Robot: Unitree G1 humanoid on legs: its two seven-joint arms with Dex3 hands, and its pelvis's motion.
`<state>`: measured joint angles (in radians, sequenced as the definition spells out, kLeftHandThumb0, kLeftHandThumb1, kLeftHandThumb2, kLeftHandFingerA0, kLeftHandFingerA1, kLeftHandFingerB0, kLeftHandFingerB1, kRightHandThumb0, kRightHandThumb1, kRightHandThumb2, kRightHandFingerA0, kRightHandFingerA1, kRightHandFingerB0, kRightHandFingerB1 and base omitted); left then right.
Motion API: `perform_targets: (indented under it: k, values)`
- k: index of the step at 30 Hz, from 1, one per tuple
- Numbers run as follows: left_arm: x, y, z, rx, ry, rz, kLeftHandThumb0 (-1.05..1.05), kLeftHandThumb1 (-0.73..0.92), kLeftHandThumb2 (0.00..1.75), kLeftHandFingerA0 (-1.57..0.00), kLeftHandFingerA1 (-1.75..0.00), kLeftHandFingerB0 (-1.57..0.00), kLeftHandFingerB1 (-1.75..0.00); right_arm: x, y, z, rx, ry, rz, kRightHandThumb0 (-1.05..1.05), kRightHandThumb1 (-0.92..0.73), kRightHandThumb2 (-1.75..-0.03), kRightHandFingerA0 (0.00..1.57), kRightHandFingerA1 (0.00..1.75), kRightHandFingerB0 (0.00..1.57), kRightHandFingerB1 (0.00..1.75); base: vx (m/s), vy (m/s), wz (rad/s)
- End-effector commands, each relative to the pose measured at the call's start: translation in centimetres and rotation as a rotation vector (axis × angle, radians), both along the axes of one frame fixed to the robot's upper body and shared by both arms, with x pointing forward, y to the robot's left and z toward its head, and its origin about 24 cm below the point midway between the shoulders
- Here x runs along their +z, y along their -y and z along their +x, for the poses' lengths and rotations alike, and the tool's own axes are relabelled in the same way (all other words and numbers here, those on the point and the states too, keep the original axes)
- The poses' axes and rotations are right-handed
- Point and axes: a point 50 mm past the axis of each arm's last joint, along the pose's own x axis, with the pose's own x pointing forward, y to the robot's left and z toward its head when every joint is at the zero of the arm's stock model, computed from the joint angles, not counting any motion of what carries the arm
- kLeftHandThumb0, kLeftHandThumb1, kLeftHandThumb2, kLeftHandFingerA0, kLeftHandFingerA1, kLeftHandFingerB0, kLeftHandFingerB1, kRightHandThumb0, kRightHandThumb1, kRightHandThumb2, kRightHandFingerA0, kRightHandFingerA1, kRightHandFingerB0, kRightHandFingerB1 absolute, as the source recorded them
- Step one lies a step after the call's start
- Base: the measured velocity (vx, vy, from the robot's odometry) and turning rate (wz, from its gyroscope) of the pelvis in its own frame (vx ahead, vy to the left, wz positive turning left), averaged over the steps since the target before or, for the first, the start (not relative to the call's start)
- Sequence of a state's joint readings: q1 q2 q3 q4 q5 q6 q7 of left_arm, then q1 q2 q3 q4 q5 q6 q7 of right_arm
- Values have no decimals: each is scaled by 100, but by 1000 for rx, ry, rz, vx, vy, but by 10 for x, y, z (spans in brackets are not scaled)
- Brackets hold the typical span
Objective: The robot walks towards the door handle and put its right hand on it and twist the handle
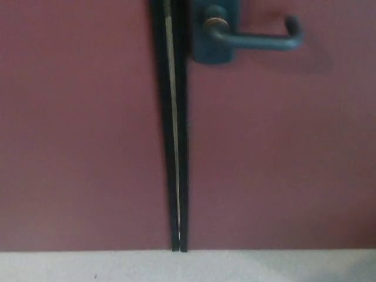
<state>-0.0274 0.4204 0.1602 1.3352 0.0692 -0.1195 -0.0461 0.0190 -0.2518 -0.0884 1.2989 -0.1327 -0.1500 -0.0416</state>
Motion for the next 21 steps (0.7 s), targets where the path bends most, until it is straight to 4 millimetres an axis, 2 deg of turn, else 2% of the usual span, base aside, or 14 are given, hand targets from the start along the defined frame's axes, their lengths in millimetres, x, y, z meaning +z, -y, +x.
perform_targets:
  k: [1, 10, 16, 21]
  values:
    - [-2, 1, -6, -2, -15, -9, -28, 59, 58, -67, -49, -45, -39, 0, 1, -3, 23, 4, -18, -3, -65, -58, 65, 50, 45, 40, 225, 166, 0]
    - [0, 1, 2, -20, -2, 1, -29, 59, 58, -63, -47, -45, -39, 1, 1, 5, 16, 3, -18, -4, -66, -58, 65, 49, 45, 40, 149, -4, 6]
    - [1, 0, 5, -15, 6, 4, -29, 59, 58, -63, -47, -45, -38, 3, 3, 12, 33, 10, -18, -5, -66, -58, 64, 48, 45, 40, 135, -325, -6]
    - [1, 0, 6, -10, 10, 1, -29, 59, 58, -62, -47, -45, -38, 3, 2, 13, 16, 19, -9, -5, -66, -58, 63, 48, 45, 40, 55, -28, -2]
